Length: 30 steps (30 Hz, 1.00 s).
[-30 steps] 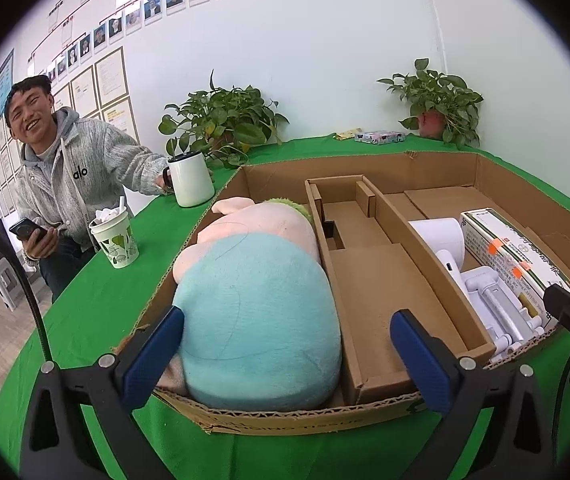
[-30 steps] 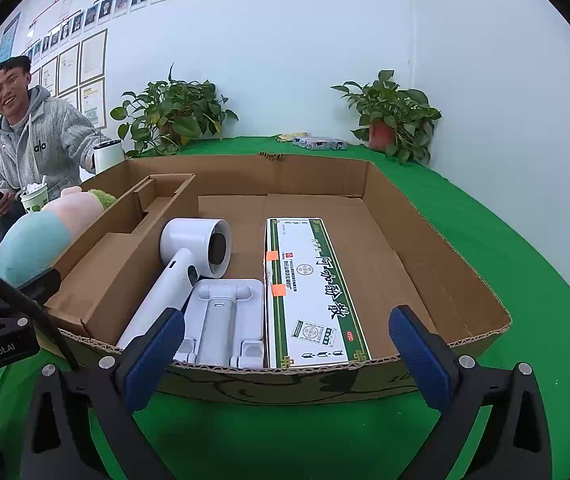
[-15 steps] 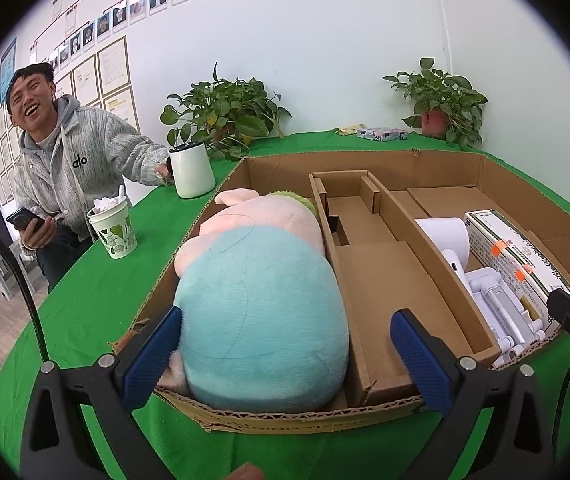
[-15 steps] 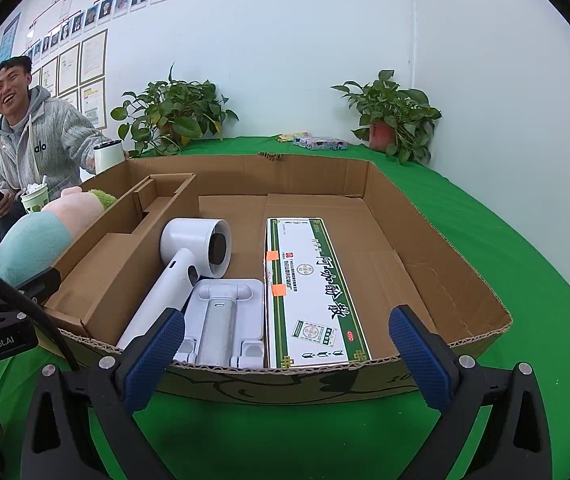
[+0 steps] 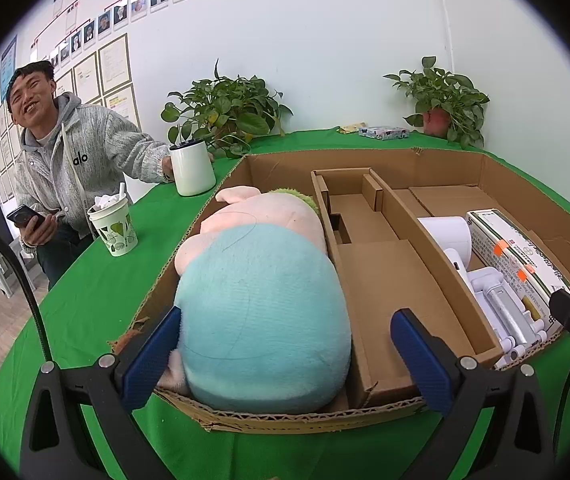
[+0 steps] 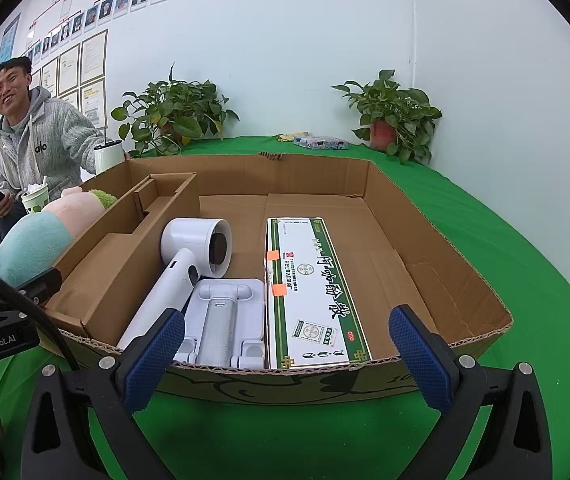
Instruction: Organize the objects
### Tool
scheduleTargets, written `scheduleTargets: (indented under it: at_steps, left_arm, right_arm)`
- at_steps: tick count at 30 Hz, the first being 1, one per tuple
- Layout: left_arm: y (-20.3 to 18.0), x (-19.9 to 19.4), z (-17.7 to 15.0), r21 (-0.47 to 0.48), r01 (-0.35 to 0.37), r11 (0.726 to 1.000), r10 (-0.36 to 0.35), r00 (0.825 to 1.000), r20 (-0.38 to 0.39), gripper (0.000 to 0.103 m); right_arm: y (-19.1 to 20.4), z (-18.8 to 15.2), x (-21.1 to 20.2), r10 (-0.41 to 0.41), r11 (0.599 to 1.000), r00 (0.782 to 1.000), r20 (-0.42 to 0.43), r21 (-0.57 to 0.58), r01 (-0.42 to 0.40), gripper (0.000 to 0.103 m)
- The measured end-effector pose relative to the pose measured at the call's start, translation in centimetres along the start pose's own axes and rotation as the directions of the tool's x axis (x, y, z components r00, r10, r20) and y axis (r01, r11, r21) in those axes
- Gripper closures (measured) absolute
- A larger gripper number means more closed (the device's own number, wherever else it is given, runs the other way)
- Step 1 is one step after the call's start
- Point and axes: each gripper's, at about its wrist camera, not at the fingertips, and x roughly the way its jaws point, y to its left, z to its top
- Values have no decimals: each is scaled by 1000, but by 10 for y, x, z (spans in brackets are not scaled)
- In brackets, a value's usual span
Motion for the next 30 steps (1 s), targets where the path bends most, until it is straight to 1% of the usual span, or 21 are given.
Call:
scheduleTargets:
  at_steps: [30]
  left_arm:
    - [0, 1, 0, 2, -4, 1000, 4, 1000, -1, 1]
  right_arm:
    - [2, 0, -2, -3, 1000, 1000, 0, 0, 3, 0]
